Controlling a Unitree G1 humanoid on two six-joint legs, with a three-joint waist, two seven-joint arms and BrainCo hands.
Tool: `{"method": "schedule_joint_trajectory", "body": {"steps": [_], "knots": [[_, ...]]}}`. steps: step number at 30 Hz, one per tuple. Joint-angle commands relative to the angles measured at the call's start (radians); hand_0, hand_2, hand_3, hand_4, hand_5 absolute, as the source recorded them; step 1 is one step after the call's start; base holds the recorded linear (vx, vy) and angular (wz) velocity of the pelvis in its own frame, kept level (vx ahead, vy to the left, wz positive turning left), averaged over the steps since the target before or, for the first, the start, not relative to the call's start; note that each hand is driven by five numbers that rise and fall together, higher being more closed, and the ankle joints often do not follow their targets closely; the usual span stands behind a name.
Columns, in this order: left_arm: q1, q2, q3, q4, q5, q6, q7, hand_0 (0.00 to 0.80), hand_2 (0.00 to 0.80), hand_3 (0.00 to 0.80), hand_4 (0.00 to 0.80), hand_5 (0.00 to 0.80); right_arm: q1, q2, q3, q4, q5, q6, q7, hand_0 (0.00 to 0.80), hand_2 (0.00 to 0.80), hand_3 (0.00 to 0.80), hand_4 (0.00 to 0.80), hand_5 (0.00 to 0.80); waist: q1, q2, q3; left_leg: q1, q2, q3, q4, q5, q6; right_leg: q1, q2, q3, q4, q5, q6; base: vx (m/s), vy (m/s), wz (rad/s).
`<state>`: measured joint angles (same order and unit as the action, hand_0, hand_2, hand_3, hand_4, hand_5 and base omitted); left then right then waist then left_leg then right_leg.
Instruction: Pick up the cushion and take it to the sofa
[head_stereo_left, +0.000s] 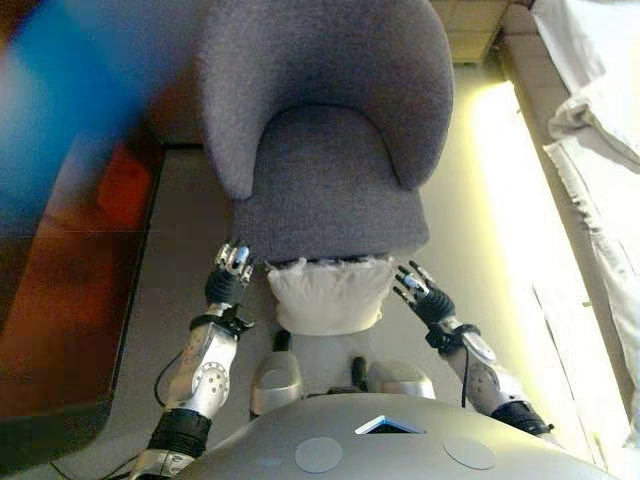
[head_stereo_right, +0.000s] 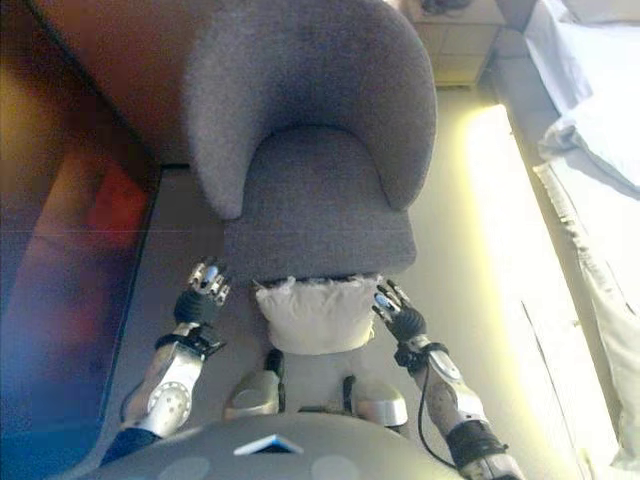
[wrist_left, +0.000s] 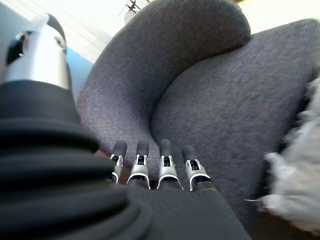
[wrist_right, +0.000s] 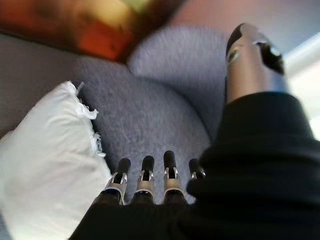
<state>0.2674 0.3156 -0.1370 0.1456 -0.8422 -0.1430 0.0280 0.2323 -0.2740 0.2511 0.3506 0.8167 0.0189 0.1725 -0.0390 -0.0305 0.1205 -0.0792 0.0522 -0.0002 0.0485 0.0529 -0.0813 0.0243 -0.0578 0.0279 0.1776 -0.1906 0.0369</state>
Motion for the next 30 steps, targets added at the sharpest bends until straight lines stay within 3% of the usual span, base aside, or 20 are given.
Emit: {"method": "schedule_joint_trajectory", "body": {"steps": [1,6,10,12,15,16,17,19,20,21,23,25,27,30], "knots": [[0.0,0.019,0.027,-0.064,-0.021,-0.046,-0.019,0.0,0.0,0.0,0.0,0.0,-0.018,-0.002,-0.019,-0.092,-0.009,-0.013,0.014,0.0,0.0,0.0,0.0,0.0,0.008,0.008,-0.015,-0.014,0.088,0.003,0.134,-0.072,-0.031,-0.013,-0.076,-0.018,-0.003,0.086,0.091,0.07,-0.033,-0.03],[0.027,0.013,0.014,-0.066,-0.02,-0.063,-0.039,0.0,0.0,0.0,0.0,0.0,-0.031,-0.004,-0.009,-0.101,-0.011,-0.006,0.0,0.0,0.0,0.0,0.0,0.0,0.019,0.001,-0.019,-0.011,0.104,0.017,0.156,-0.081,-0.04,-0.005,-0.072,-0.05,-0.002,0.076,0.078,0.034,-0.03,0.07],[0.014,0.015,-0.007,-0.064,-0.035,-0.071,-0.051,0.0,0.0,0.0,0.0,0.0,-0.035,-0.019,-0.007,-0.099,-0.023,-0.02,0.019,0.0,0.0,0.0,0.0,0.0,0.017,-0.012,-0.009,-0.07,0.143,0.066,0.3,-0.023,-0.063,0.006,-0.061,-0.108,-0.01,0.078,0.051,-0.012,-0.029,0.15],[-0.003,0.011,-0.023,-0.045,-0.039,-0.059,-0.053,0.0,0.0,0.0,0.0,0.0,-0.042,-0.021,-0.004,-0.088,-0.024,-0.027,-0.003,0.0,0.0,0.0,0.0,0.0,0.015,-0.009,-0.005,-0.086,0.143,0.133,0.31,-0.013,-0.061,0.023,-0.051,-0.151,-0.006,0.069,0.047,0.074,0.003,0.6],[-0.028,0.01,-0.032,-0.026,-0.021,-0.043,-0.092,0.0,0.0,0.0,0.0,0.0,-0.047,-0.012,0.0,-0.086,0.004,-0.053,-0.025,0.0,0.0,0.0,0.0,0.0,0.027,0.012,-0.009,-0.096,0.11,0.27,0.171,0.009,-0.032,0.051,-0.033,-0.21,0.029,0.027,0.061,0.119,0.097,0.52],[-0.033,0.012,-0.035,-0.026,-0.005,-0.046,-0.098,0.0,0.0,0.0,0.0,0.0,-0.053,-0.005,0.004,-0.083,0.006,-0.067,-0.029,0.0,0.0,0.0,0.0,0.0,0.038,0.013,-0.011,-0.101,0.1,0.264,0.135,-0.004,-0.011,0.046,-0.04,-0.213,0.067,0.014,0.066,0.102,0.12,0.45],[-0.039,0.017,-0.039,-0.026,0.012,-0.051,-0.092,0.0,0.0,0.0,0.0,0.0,-0.065,0.011,0.012,-0.074,0.007,-0.074,-0.048,0.0,0.0,0.0,0.0,0.0,0.053,0.001,-0.011,-0.095,0.044,0.23,0.117,-0.036,0.032,0.027,-0.07,-0.22,0.177,0.046,0.098,0.088,0.124,0.21],[-0.045,0.023,-0.039,-0.027,0.026,-0.056,-0.097,0.0,0.0,0.0,0.0,0.0,-0.075,0.037,0.02,-0.059,0.01,-0.086,-0.05,0.0,0.0,0.0,0.0,0.0,0.06,0.011,-0.014,-0.065,0.026,0.228,0.097,-0.056,0.074,-0.03,-0.095,-0.231,0.357,0.131,0.134,0.102,0.142,-0.14],[-0.05,0.031,-0.035,-0.028,0.037,-0.054,-0.083,0.0,0.0,0.0,0.0,0.0,-0.071,0.052,0.027,-0.063,0.0,-0.082,-0.05,0.0,0.0,0.0,0.0,0.0,0.06,0.029,-0.01,-0.027,0.033,0.22,0.088,-0.066,0.083,-0.089,-0.139,-0.229,0.503,0.198,0.134,0.118,0.135,-0.2],[-0.051,0.033,-0.032,-0.028,0.037,-0.053,-0.078,0.0,0.0,0.0,0.0,0.0,-0.069,0.055,0.028,-0.065,-0.006,-0.078,-0.049,0.0,0.0,0.0,0.0,0.0,0.062,0.028,-0.01,-0.017,0.029,0.22,0.086,-0.07,0.084,-0.109,-0.159,-0.223,0.534,0.21,0.133,0.139,0.085,-0.06],[-0.063,0.044,-0.01,-0.041,0.038,-0.044,-0.071,0.0,0.0,0.0,0.0,0.0,-0.074,0.055,0.033,-0.06,-0.012,-0.07,-0.043,0.0,0.0,0.0,0.0,0.0,0.079,0.021,-0.014,-0.002,0.024,0.212,0.093,-0.079,0.072,-0.108,-0.248,-0.242,0.459,0.249,0.123,0.132,-0.061,0.02],[-0.067,0.055,0.001,-0.055,0.046,-0.041,-0.061,0.0,0.0,0.0,0.0,0.0,-0.092,0.064,0.03,-0.041,-0.013,-0.072,-0.034,0.0,0.0,0.0,0.0,0.0,0.09,0.005,-0.009,0.001,0.022,0.196,0.111,-0.091,0.053,-0.09,-0.301,-0.249,0.322,0.276,0.132,0.131,-0.248,-0.12],[-0.065,0.066,0.008,-0.058,0.038,-0.045,-0.055,0.0,0.0,0.0,0.0,0.0,-0.105,0.068,0.028,-0.034,-0.011,-0.069,-0.032,0.0,0.0,0.0,0.0,0.0,0.092,-0.014,0.003,0.003,0.032,0.18,0.144,-0.109,0.027,-0.063,-0.344,-0.252,0.173,0.319,0.152,0.122,-0.336,-0.16],[-0.062,0.076,0.011,-0.043,0.018,-0.068,-0.06,0.0,0.0,0.0,0.0,0.0,-0.117,0.059,0.027,-0.038,0.0,-0.06,-0.02,0.0,0.0,0.0,0.0,0.0,0.087,-0.04,0.014,-0.007,0.086,0.17,0.201,-0.14,-0.025,-0.036,-0.4,-0.245,-0.051,0.402,0.202,0.117,-0.363,-0.09]]}}
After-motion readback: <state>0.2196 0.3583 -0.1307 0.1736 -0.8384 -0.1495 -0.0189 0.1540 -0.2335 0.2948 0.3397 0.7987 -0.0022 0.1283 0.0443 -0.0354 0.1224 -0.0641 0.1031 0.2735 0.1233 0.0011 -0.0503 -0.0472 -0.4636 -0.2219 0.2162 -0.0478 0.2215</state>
